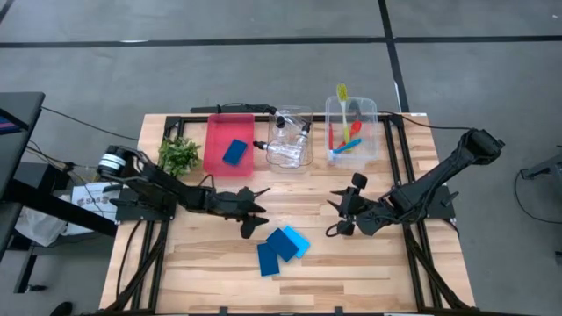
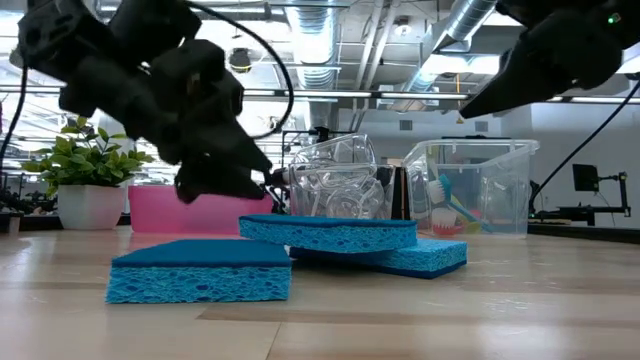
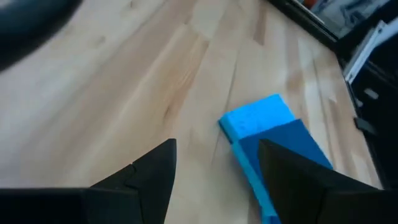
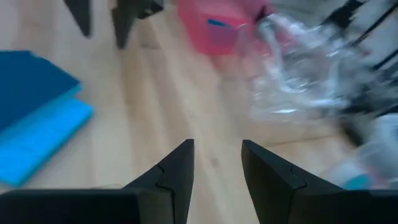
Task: Pick & Place Kitchen Sink Supplies
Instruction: Put the blue sponge into the pink bin
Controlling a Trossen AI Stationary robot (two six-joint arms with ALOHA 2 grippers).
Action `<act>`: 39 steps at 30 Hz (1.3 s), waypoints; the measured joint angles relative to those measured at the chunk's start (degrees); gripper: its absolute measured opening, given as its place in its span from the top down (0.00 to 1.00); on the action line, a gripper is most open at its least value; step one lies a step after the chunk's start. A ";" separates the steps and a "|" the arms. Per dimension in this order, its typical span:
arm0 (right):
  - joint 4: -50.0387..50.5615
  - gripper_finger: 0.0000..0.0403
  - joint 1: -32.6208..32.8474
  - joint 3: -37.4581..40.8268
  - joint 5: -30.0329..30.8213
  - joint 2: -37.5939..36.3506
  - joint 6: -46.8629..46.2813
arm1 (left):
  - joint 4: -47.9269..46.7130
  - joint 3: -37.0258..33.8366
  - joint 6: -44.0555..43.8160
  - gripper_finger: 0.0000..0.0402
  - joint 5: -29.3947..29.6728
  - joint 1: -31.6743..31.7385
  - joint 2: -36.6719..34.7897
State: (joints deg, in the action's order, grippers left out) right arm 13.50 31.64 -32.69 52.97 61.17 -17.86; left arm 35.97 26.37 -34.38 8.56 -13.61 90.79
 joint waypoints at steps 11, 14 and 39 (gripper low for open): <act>-0.48 0.68 3.35 0.00 -5.09 3.34 -16.23 | 11.04 4.61 -3.91 0.44 -0.59 -5.87 10.08; -1.62 0.69 4.55 0.00 -5.11 7.53 -19.45 | 10.33 5.53 -4.97 0.44 -0.58 -6.40 11.22; -11.75 0.70 6.75 -0.02 -5.18 19.08 -22.17 | 4.73 10.85 -9.45 0.44 -4.40 -8.76 16.99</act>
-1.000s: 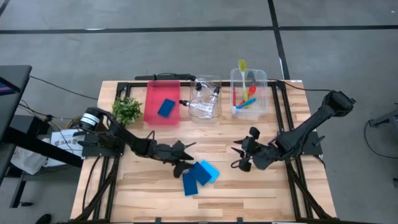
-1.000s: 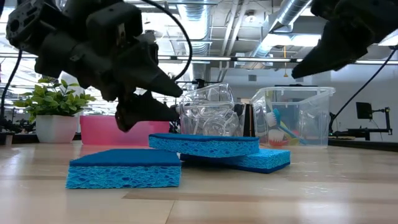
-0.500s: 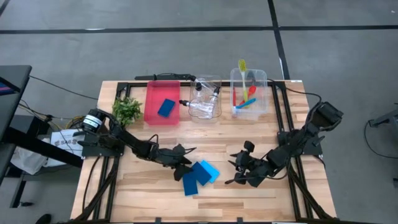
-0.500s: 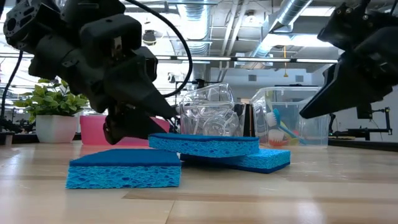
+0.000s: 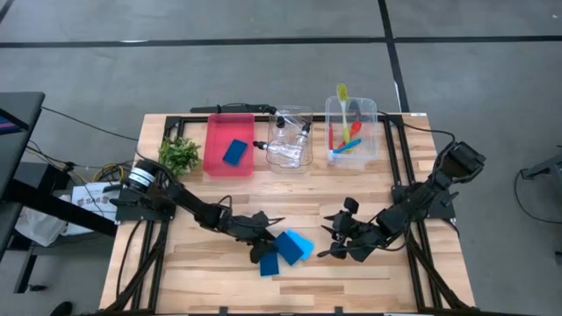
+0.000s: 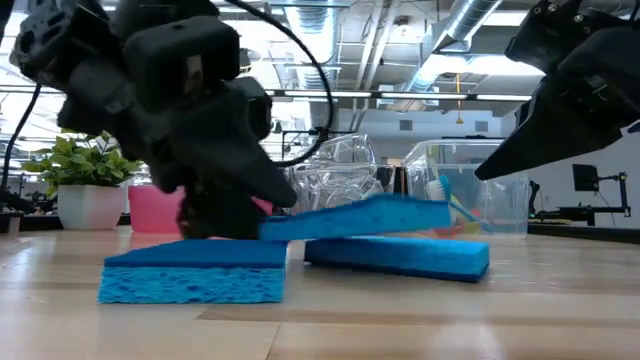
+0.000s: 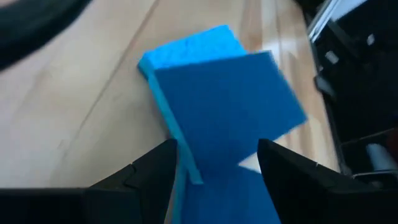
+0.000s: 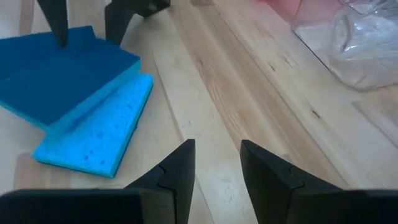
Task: Pick & Place Kitchen Sink Supplies
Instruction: Put the blue sponge into the pink bin
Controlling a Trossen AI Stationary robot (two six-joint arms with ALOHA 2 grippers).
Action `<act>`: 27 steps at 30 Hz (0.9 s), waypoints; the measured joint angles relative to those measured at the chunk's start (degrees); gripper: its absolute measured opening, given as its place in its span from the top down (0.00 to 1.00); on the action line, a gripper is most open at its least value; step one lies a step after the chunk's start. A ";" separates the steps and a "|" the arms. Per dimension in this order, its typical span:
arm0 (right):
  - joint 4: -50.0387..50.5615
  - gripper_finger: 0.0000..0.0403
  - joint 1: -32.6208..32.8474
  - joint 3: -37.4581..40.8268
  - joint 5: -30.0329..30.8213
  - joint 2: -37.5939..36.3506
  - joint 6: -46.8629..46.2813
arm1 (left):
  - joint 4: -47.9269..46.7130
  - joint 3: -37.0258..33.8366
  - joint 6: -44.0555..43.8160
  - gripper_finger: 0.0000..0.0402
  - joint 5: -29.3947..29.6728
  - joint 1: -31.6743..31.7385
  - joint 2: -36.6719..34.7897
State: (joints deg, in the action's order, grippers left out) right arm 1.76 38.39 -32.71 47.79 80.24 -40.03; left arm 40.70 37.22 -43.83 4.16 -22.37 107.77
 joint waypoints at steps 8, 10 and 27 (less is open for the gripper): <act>-0.32 0.70 0.16 0.00 -0.16 0.00 0.04 | 0.68 4.40 0.50 0.44 -2.02 1.46 4.69; -0.32 0.70 0.17 0.00 -0.17 -0.02 0.07 | 0.39 4.81 0.78 0.44 -2.27 1.47 4.71; -0.32 0.69 0.17 0.00 -0.20 0.00 0.08 | -0.57 4.59 5.32 0.97 -3.21 1.29 2.98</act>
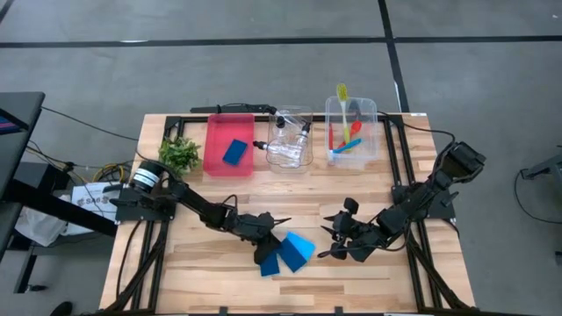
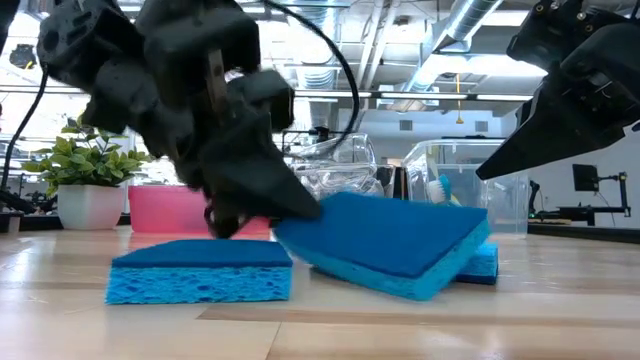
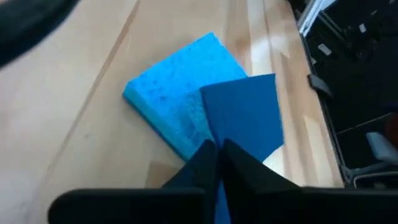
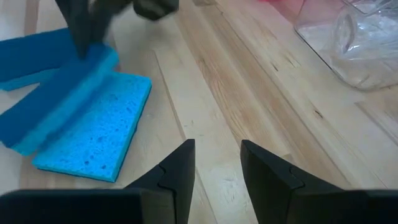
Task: Pick & Place Kitchen Sink Supplies
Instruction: Put the blue sponge into the pink bin
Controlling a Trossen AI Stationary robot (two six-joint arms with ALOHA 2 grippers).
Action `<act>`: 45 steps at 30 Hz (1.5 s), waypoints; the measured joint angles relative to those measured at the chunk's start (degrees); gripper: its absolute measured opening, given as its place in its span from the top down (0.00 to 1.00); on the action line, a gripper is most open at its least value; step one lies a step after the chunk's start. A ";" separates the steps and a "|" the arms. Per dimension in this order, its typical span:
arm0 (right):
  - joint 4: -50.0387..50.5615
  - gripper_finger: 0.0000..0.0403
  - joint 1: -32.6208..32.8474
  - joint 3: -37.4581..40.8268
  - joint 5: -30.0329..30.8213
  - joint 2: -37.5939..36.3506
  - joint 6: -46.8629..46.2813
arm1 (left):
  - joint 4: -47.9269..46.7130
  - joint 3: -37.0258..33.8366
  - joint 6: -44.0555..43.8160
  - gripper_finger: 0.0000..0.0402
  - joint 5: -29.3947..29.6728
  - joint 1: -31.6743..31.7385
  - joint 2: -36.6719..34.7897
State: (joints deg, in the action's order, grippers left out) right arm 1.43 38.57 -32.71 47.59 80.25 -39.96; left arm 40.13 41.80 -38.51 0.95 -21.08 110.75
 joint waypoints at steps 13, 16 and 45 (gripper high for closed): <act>-0.24 0.69 0.00 0.00 -0.17 -0.02 1.50 | 0.54 -1.77 26.07 0.96 39.49 -10.01 -21.91; -0.30 0.70 0.00 0.00 -0.62 0.00 1.50 | 0.42 -3.87 34.93 0.95 58.96 -12.89 -26.85; -2.12 0.70 -0.02 -0.02 -1.27 -0.01 1.48 | -0.59 -30.35 25.82 0.83 52.45 19.74 -48.31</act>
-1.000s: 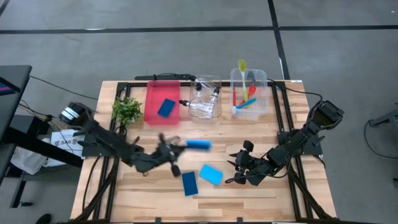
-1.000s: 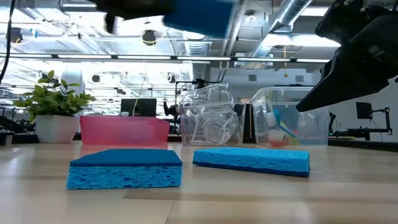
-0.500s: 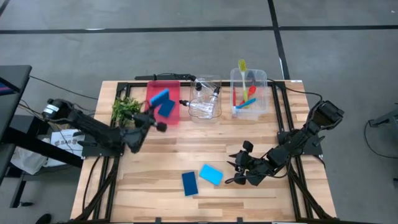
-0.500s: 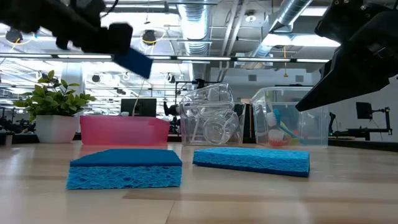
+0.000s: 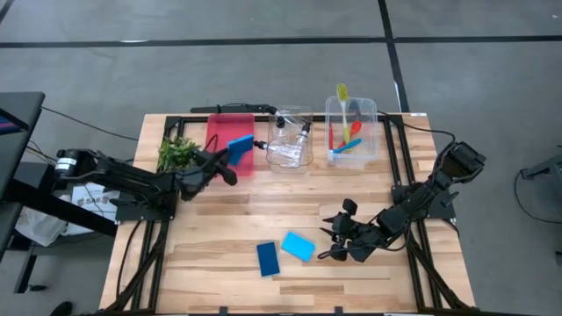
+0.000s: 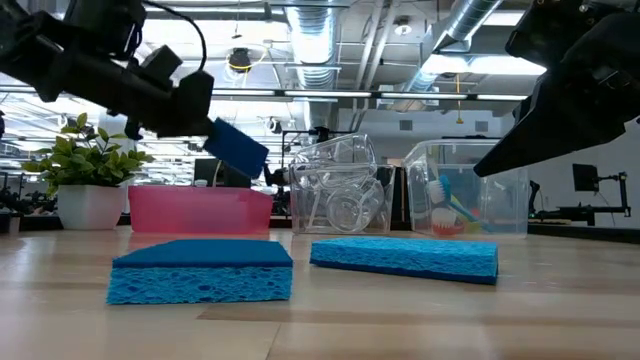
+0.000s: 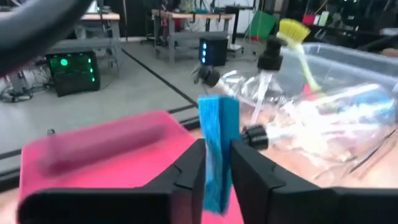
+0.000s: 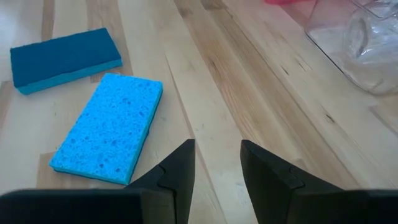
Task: Pick & Place Kitchen Sink Supplies
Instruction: Put the blue sponge into the pink bin
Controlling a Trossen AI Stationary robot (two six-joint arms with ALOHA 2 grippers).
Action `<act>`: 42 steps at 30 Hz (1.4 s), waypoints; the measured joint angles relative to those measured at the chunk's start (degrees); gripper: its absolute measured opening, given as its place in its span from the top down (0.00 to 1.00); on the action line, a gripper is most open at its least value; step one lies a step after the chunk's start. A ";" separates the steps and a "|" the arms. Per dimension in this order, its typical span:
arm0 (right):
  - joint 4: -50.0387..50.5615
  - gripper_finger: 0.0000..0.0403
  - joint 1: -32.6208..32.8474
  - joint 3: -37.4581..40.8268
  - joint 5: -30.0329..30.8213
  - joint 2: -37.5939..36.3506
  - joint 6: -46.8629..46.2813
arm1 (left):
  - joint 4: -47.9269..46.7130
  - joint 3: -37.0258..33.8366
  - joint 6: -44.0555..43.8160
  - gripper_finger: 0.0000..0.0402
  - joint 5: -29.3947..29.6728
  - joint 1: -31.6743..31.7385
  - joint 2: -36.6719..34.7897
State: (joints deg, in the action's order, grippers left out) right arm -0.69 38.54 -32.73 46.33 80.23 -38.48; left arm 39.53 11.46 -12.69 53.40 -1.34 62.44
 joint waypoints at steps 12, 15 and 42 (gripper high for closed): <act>-0.34 0.70 0.00 0.00 0.03 0.00 -0.04 | -1.21 -1.11 -1.74 0.62 -0.54 2.84 1.87; -0.49 0.70 0.00 0.00 0.04 0.00 -0.02 | -1.22 -1.10 -1.68 0.62 -0.84 2.38 1.76; -16.17 0.62 -2.60 -0.11 -10.17 0.56 11.25 | 2.90 -1.02 -16.05 0.72 -25.79 -30.32 1.76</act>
State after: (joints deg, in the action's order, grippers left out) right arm -16.85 35.95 -32.84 36.15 80.79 -27.23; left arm 42.43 10.44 -28.74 27.62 -31.66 64.20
